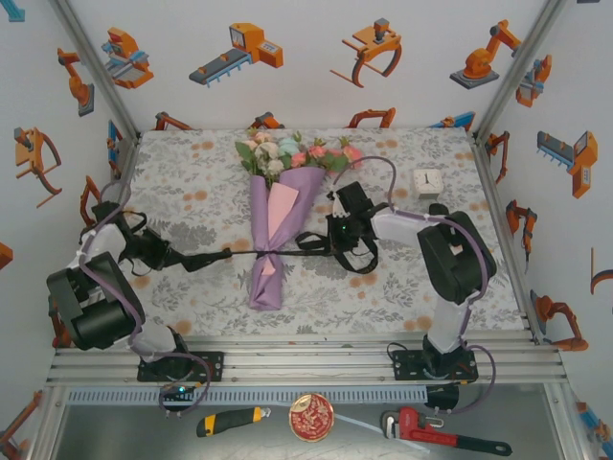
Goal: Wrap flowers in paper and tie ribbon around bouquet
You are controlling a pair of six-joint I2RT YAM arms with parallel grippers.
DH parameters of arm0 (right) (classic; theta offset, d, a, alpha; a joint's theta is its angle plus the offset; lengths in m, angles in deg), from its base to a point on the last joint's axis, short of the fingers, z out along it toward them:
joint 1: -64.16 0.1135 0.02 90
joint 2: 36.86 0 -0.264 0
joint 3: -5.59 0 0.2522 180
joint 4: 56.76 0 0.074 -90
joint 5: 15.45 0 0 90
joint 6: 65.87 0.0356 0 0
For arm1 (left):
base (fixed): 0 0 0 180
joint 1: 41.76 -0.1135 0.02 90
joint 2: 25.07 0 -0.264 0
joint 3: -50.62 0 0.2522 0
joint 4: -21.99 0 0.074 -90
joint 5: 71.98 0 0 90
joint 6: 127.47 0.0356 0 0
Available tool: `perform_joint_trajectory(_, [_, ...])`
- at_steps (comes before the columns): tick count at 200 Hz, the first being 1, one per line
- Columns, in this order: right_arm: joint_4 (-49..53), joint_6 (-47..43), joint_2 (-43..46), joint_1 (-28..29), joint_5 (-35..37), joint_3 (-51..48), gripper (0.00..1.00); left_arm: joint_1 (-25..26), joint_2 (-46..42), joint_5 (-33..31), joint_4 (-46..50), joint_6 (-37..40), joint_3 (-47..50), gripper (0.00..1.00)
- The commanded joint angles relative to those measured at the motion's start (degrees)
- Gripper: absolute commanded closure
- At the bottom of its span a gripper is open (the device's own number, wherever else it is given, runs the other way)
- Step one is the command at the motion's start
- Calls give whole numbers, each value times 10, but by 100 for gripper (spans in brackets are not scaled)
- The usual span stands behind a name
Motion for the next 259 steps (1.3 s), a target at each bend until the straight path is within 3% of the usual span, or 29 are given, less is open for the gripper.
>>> perform_joint_trajectory(1, [105, -20, 16, -45, 124, -27, 100, -29, -4, 17, -56, 28, -32, 100])
perform_joint_trajectory(11, [83, -35, 31, -44, 73, -31, 100, -6, -21, 61, -70, 26, -26, 100])
perform_joint_trajectory(33, [50, -57, 74, -17, 0, -28, 100, 70, -79, 83, -79, 50, -12, 100])
perform_joint_trajectory(54, [44, -72, 100, -5, -61, -18, 100, 111, -124, 74, -81, 56, 4, 100])
perform_joint_trajectory(78, [37, -77, 130, -5, -112, -5, 92, 134, -162, 77, -81, 70, 8, 100])
perform_joint_trajectory(119, [-14, -18, 126, -5, -204, 29, 99, 238, -196, 89, -143, 73, -24, 100])
perform_joint_trajectory(147, [-75, 65, 101, -4, -228, 65, 98, 275, -191, 74, -169, 82, -46, 100])
perform_joint_trajectory(178, [-77, 81, 59, 18, -213, 129, 99, 283, -182, 84, -169, 93, -42, 100])
perform_joint_trajectory(210, [-47, 107, -33, 61, -153, 248, 98, 298, -197, 104, -155, 95, -23, 100])
perform_joint_trajectory(259, [-71, 201, -171, 104, -141, 403, 91, 349, -245, 107, -165, 74, 24, 100])
